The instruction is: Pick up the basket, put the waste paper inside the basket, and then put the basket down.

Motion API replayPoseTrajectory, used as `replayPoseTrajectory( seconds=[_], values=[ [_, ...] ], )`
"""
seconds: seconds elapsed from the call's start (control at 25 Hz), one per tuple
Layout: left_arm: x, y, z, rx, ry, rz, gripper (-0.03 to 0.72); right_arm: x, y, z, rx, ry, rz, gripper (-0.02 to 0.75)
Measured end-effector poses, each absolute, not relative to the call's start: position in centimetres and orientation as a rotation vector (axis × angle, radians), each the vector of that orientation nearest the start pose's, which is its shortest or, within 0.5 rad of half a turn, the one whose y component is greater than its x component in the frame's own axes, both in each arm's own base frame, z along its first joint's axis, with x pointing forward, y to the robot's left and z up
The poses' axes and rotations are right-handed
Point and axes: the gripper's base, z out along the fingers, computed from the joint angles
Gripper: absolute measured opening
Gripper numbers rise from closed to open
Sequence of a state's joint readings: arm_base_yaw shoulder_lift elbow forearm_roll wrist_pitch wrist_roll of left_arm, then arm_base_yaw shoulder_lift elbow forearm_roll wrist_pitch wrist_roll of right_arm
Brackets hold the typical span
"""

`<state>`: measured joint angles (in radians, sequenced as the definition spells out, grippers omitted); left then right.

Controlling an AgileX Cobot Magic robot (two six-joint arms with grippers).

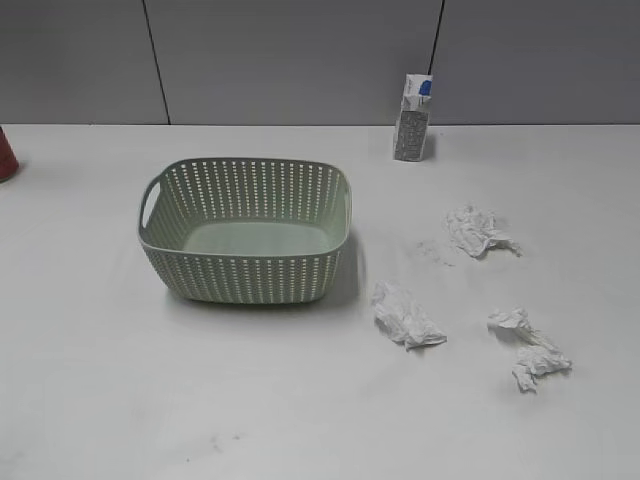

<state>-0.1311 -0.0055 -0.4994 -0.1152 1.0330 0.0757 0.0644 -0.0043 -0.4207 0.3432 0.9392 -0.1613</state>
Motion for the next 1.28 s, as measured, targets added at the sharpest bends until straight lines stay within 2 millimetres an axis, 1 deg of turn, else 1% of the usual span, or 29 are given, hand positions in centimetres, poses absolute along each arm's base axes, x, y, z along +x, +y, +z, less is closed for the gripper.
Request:
replayPoseTrajectory(
  seconds=[0.72, 0.8, 0.88, 0.96, 1.04, 1.16, 1.28],
  values=[
    [-0.6, -0.8, 28.0, 0.211, 2.000, -0.172, 0.514, 0.4, 2.5, 26.8, -0.198, 1.959, 0.344, 0.565],
    [-0.6, -0.8, 28.2, 0.210, 1.988, -0.168, 0.514, 0.4, 2.5, 26.8, -0.197, 1.959, 0.344, 0.565],
    [-0.1, -0.8, 29.1, 0.202, 1.955, -0.166, 0.514, 0.4, 2.5, 26.8, -0.197, 1.959, 0.344, 0.565],
    [0.9, -0.9, 30.2, 0.189, 1.906, -0.168, 0.514, 0.4, 2.5, 26.8, -0.197, 1.959, 0.344, 0.565],
    [2.4, -1.1, 31.5, 0.170, 1.851, -0.180, 0.514, 0.4, 2.5, 26.8, -0.197, 1.959, 0.344, 0.565],
    [5.3, -1.6, 33.1, 0.137, 1.829, -0.220, 0.514, 0.4, 2.5, 26.8, -0.197, 1.959, 0.345, 0.565],
    [8.8, -2.1, 34.4, 0.114, 1.881, -0.245, 0.514, 0.4, 2.5, 26.8, -0.197, 1.959, 0.345, 0.565]
  ],
)
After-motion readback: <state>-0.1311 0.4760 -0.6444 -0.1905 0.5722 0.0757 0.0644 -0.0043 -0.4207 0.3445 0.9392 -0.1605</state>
